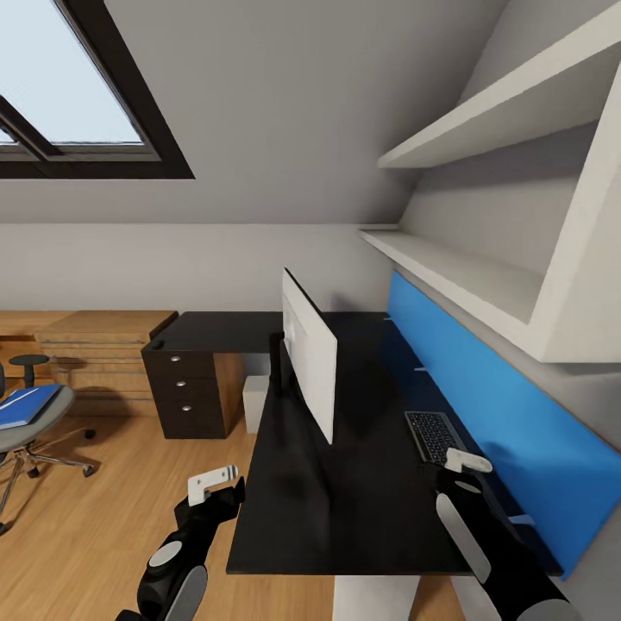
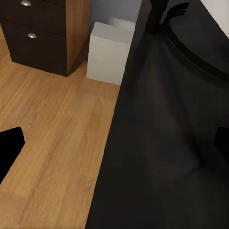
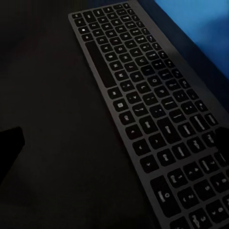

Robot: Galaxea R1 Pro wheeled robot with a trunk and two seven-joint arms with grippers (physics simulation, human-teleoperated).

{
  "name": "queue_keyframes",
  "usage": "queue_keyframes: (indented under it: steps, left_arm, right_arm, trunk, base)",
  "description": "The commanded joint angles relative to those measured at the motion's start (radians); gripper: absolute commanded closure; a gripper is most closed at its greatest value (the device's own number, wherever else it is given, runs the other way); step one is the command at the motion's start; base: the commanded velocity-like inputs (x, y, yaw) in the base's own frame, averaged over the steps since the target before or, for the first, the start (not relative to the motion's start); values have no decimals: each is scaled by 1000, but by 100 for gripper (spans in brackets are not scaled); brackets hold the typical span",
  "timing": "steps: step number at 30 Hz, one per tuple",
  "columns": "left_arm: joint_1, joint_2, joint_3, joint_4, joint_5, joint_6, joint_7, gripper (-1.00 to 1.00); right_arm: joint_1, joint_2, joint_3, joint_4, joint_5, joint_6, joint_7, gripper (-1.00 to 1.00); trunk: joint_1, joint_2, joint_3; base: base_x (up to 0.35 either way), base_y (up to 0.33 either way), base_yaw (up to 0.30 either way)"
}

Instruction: In the bedroom, organize the workspace by keeping the computer under the desk, ensuring the monitor is on the desk, placing the keyboard on the desk next to the monitor, placing the mouse on the desk next to the keyboard, moving the folder from the swivel chair onto the desk next to the mouse, stacking the notebook on top of the folder with the pen on top of the notebook, and positioning the swivel chair next to the desk.

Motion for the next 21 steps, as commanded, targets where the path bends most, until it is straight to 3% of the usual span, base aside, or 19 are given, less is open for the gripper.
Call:
queue_keyframes:
  steps: [1, 7, 14, 21]
  left_arm:
    - [-1, 0, -1, -1, 8, 3, 8, -100]
    - [-1, 0, -1, -1, 8, 3, 8, -100]
    - [-1, 0, 0, -1, 8, 3, 8, -100]
    - [-1, 0, 0, -1, 7, 3, 8, -100]
  right_arm:
    - [-1, -1, 4, -2, -7, 4, -9, -100]
    - [-1, -2, 4, -2, -7, 4, -9, -100]
    - [-1, -2, 4, -2, -7, 4, -9, -100]
    - [-1, -2, 4, -2, -7, 4, -5, -100]
  trunk:
    - [0, -1, -2]
    - [0, -1, -2]
    - [0, -1, -2]
    - [0, -1, -2]
  base:
    - [0, 0, 0]
    - [0, -19, 0]
    - [0, -192, 0]
    - [0, -44, 0]
